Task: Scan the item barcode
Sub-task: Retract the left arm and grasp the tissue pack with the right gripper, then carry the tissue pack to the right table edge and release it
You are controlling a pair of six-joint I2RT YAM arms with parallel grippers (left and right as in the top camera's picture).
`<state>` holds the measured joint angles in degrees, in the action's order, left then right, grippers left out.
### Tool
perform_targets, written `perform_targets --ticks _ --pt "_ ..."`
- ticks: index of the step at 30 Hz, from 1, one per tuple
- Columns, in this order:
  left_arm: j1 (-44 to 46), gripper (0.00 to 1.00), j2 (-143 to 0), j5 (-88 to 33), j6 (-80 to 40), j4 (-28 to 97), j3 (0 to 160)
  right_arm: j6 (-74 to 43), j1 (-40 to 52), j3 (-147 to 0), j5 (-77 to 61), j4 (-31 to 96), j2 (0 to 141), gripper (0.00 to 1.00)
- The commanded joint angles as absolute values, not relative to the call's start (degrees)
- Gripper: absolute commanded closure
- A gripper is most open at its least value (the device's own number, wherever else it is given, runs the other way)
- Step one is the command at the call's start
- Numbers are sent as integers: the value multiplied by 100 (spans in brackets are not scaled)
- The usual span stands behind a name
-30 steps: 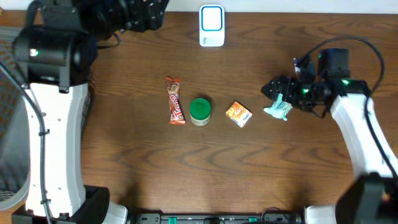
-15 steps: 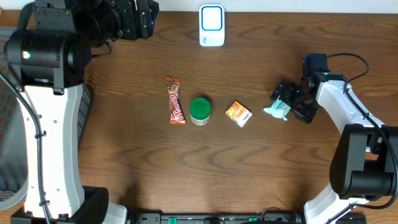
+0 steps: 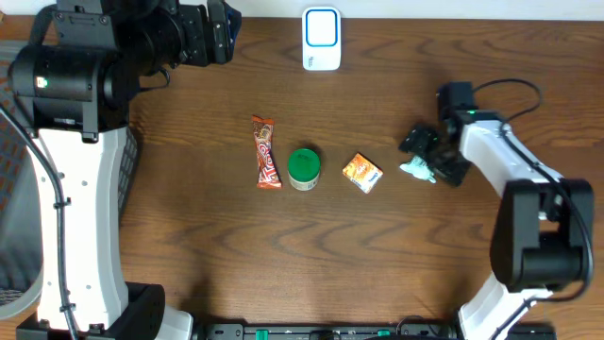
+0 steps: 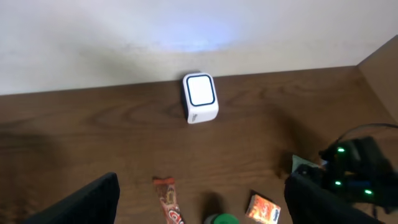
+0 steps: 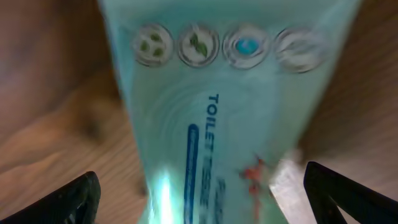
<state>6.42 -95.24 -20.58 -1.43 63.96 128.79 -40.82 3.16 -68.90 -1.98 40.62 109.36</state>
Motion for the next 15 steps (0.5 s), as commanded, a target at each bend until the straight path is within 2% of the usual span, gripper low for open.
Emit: perform_targets --ticks 1,2,4,7,10,12,15 --pt "611 15 -9483 -1981 -47 6445 12809 -4523 349 -6947 169 4095 11279 1" --pt "611 15 -9483 -1981 -47 6451 12809 -4565 336 -6947 224 4154 11321 1" --pt "611 15 -9483 -1981 -47 6473 12809 -4674 305 -6947 395 4340 11356 12" --pt "611 15 -9483 -1981 -47 6486 12809 -4685 237 -6947 598 4584 11321 40" --pt "611 15 -9483 -1981 -47 6423 12809 -4665 62 -6982 587 4797 11240 55" --pt "611 15 -9483 -1981 -49 6401 12809 -4668 -115 -7061 523 5046 11124 71" --pt "611 15 -9483 -1981 -49 6412 12809 -4661 -412 -7240 502 5413 10903 77"
